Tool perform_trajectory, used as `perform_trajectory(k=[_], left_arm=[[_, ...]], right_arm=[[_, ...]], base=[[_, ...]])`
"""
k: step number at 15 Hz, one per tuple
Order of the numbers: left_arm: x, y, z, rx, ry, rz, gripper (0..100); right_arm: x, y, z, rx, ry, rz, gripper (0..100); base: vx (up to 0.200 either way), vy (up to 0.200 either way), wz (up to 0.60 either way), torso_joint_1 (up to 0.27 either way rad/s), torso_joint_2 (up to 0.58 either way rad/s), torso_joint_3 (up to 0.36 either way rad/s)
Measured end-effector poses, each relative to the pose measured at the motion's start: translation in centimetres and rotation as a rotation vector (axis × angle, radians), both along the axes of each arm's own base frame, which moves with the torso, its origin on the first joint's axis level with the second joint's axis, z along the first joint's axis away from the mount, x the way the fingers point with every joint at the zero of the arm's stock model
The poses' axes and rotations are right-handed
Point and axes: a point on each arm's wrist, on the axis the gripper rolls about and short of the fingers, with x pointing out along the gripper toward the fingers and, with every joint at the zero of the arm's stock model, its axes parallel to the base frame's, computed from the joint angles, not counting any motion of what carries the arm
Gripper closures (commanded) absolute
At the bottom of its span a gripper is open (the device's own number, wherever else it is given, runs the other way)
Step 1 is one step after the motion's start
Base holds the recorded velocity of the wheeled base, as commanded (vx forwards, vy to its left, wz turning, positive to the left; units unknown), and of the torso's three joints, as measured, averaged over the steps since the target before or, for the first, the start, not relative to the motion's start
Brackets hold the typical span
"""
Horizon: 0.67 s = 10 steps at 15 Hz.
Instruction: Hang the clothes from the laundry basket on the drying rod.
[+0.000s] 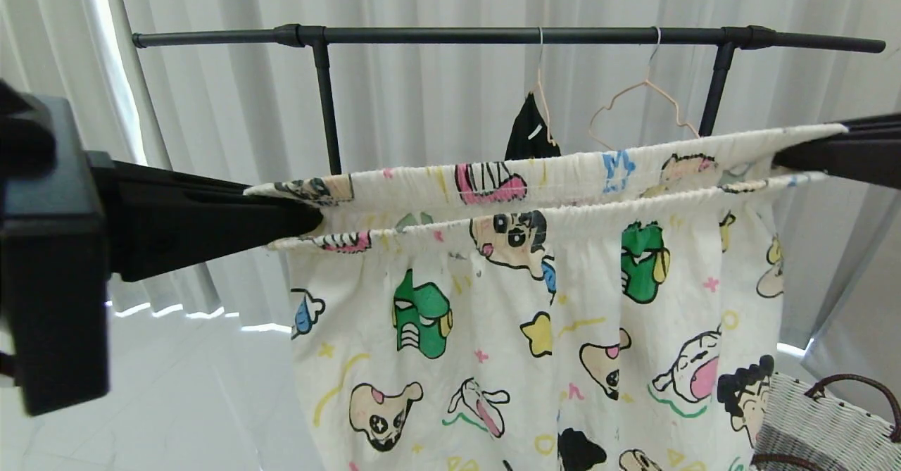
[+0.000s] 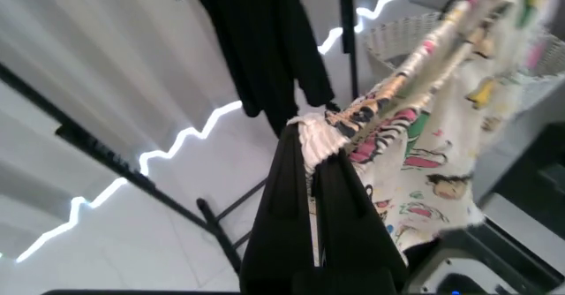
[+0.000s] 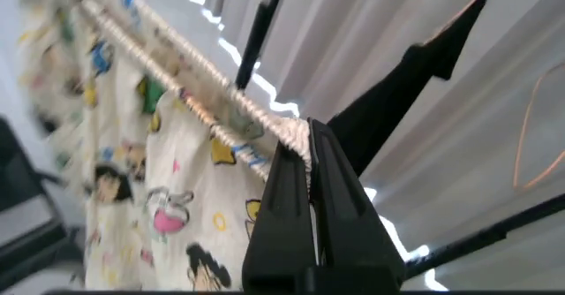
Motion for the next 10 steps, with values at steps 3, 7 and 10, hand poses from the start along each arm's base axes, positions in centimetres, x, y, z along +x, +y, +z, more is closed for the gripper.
perform_trajectory(k=[3,7,10], left_arm=[[-1.7,0.2,-0.3,-0.001,0.000,-0.091,100],[-3.8,0.6,-1.0,0.006,0.001,-0.217,100],[-4.2,1.0,-1.3,0.007,-0.001,-0.237,100]], right_arm=[[2.0,2.7,0.6,0.082,-0.062,0.002,100],[4.0,5.5,0.1,0.061,-0.086,0.045,100],[4.6,6.3,-0.2,0.044,-0.077,0.048,100]], base=[[0.000,0.000,0.00,0.000,0.00,0.000],[0.000,0.000,0.00,0.000,0.00,0.000],[0.000,0.000,0.00,0.000,0.00,0.000]])
